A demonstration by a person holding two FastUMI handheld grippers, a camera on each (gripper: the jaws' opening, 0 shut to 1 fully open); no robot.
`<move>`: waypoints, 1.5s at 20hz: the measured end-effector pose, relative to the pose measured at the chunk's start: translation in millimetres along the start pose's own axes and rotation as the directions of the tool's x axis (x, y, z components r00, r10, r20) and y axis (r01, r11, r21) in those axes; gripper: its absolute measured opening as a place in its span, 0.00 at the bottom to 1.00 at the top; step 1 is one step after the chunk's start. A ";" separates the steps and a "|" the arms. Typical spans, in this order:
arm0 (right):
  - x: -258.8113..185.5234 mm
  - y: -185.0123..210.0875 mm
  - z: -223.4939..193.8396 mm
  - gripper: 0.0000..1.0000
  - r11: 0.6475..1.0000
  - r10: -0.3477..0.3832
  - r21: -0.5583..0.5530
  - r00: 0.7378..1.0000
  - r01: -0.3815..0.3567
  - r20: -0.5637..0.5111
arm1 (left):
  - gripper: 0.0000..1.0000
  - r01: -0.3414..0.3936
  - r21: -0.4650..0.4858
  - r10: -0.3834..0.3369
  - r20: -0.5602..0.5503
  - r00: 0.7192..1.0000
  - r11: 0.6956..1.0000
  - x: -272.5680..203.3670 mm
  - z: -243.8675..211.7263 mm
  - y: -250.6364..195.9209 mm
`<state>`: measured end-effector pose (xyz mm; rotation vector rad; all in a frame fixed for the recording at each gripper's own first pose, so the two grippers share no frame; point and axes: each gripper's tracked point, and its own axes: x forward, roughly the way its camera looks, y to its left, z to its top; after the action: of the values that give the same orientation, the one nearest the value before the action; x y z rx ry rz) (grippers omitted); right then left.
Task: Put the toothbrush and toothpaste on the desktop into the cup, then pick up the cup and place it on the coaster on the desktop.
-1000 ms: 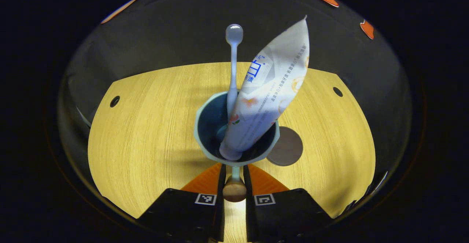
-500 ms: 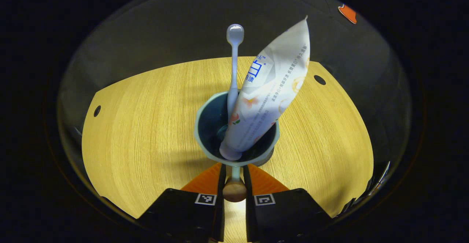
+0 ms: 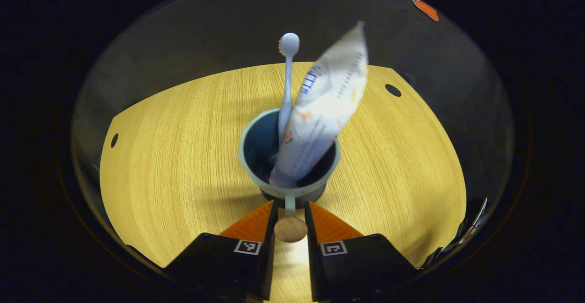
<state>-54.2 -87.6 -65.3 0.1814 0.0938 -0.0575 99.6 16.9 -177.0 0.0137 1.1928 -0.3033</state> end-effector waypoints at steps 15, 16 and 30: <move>12.6 27.5 13.4 0.99 1.000 -0.016 -0.001 0.998 0.016 0.059 | 1.00 -0.198 0.038 0.141 0.571 0.809 0.980 -156.5 27.4 32.3; 12.7 32.6 15.9 0.99 1.000 -0.012 0.000 0.998 0.012 0.066 | 1.00 -0.225 0.030 0.159 0.616 0.772 0.974 -166.8 27.6 31.3; 17.1 42.2 33.5 0.98 0.996 -0.035 -0.072 0.990 0.045 0.135 | 0.99 -0.311 -0.182 0.299 0.872 0.388 0.933 -278.9 -5.5 69.5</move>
<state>-31.6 -53.1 -26.6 0.1004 -0.0338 -0.1053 18.1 147.3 66.0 0.0763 0.0758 0.0491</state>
